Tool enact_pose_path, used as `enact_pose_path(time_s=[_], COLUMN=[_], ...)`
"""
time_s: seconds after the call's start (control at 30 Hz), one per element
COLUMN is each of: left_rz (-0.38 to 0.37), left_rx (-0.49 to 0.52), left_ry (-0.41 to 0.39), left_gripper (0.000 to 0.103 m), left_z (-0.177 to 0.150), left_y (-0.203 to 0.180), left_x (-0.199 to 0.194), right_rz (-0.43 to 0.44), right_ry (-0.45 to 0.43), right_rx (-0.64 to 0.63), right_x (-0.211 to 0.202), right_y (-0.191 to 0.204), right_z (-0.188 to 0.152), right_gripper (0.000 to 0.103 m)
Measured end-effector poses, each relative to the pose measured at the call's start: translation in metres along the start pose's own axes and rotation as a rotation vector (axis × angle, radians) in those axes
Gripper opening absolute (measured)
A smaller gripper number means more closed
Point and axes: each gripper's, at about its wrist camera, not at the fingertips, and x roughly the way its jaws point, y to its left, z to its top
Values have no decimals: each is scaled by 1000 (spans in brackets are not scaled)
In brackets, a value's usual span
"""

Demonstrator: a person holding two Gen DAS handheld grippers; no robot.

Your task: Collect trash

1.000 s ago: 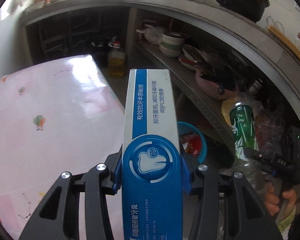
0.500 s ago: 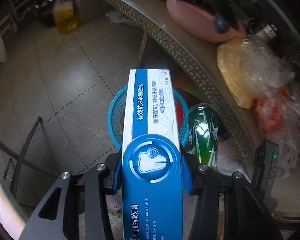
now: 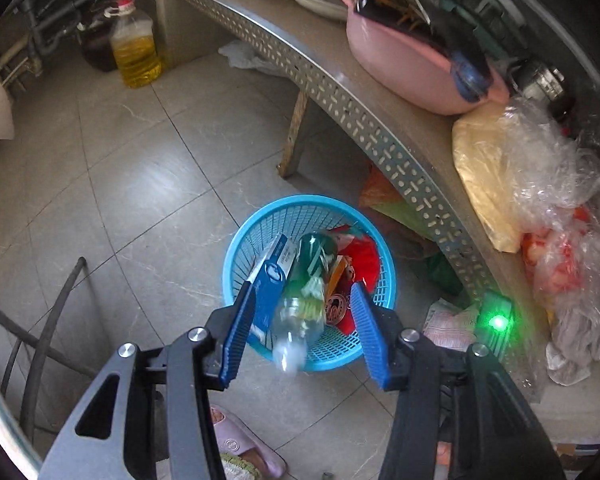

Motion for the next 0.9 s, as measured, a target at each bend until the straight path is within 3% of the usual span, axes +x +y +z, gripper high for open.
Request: enact_pose_path(time_s=[0.13, 0.27, 0.37, 0.43, 0.6, 0.73, 0.8, 0.9], left_rz=[-1, 6, -9, 0, 80, 168, 201, 298], left_rx=[3, 33, 46, 55, 33, -47, -110, -221], left_ry=[-62, -160, -224, -280, -416, -487, -516, -554], left_gripper=[48, 58, 68, 75, 96, 97, 97, 97], left_z=[-14, -44, -78, -108, -180, -231, -254, -286], left_y=[3, 5, 10, 17, 28, 38, 46, 58], left_x=[-41, -98, -144, -177, -244, -282, -298, -316], right_rz=[-25, -37, -18, 6, 48, 91, 68, 108], right_ry=[-70, -134, -200, -268, -429, -505, -540, -538], right_rx=[-56, -179, -305, -419, -680, -804, -866, -958], right_x=[-29, -69, -109, -142, -204, -229, -236, -243], right_y=[4, 14, 31, 48, 87, 115, 128, 144], right_z=[-17, -39, -64, -87, -144, -180, -199, -229], right_gripper=[72, 74, 81, 92, 95, 95, 95, 95])
